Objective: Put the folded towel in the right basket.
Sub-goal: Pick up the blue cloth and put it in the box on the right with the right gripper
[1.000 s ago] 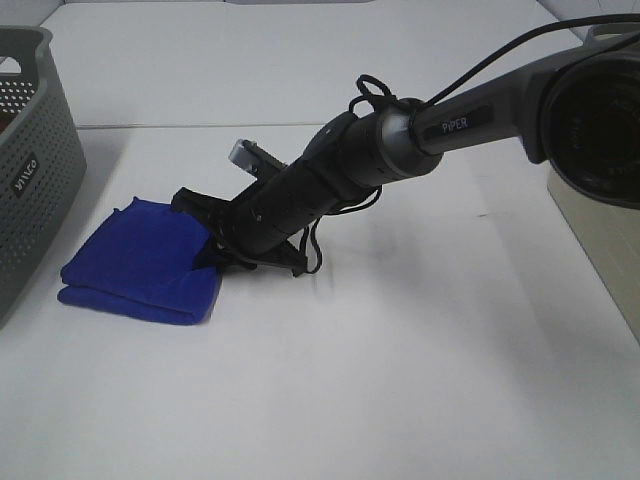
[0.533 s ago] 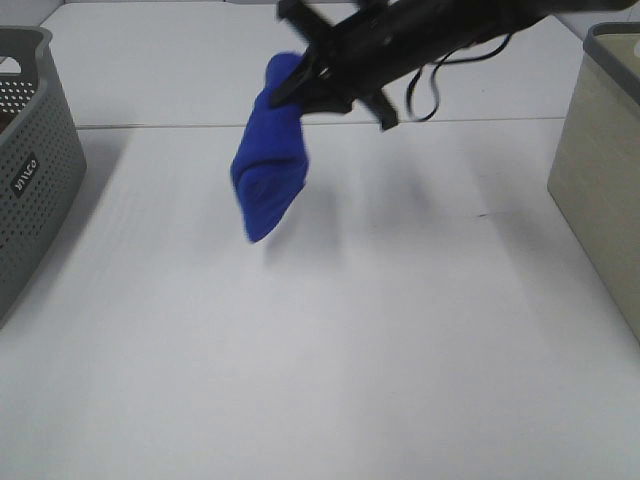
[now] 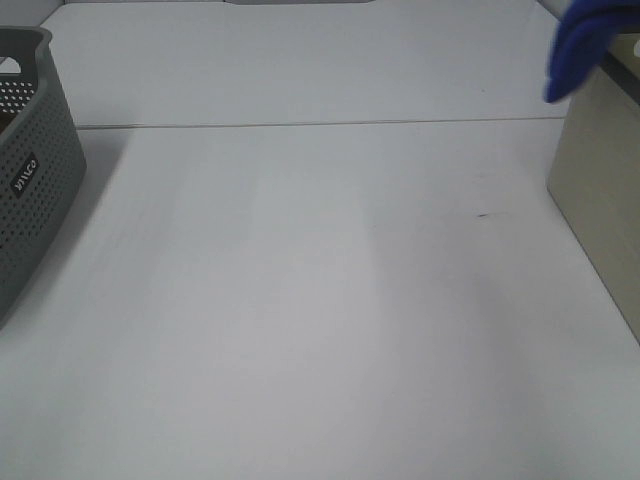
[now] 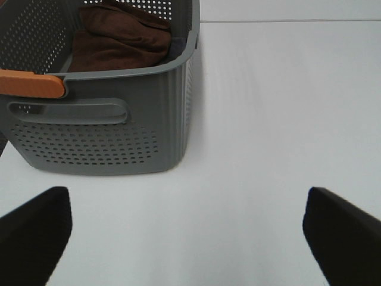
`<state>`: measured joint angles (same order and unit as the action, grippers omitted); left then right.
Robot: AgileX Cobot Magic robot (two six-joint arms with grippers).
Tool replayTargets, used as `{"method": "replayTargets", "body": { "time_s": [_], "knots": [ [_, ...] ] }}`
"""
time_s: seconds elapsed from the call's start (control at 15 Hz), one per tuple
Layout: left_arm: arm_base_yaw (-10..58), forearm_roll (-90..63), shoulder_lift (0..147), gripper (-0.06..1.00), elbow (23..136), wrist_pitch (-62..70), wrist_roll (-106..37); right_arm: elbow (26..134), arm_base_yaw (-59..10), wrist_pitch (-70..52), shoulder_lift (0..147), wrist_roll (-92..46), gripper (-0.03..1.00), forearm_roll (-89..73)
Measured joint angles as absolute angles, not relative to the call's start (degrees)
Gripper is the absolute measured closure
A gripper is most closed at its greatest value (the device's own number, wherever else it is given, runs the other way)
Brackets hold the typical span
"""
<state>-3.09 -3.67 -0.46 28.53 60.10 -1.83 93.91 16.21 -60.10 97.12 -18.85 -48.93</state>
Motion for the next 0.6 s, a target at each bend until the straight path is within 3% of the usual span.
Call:
{"method": "replayTargets", "body": {
  "time_s": [0.13,0.4,0.6],
  "knots": [
    [-3.09,-3.67,-0.46,-0.04,28.53,60.1,-1.83,93.91,25.61,-68.81,95.11,-18.28,0.86,-39.76],
    [-3.09,-3.67,-0.46,-0.04,28.53,60.1,-1.83,93.91,27.1,-69.56,95.11,-10.14,0.86,-17.7],
    [-3.09,-3.67,-0.46,-0.04,28.53,60.1,-1.83,93.91,27.1,-69.44,95.45,-8.14,0.86,-13.87]
  ]
}}
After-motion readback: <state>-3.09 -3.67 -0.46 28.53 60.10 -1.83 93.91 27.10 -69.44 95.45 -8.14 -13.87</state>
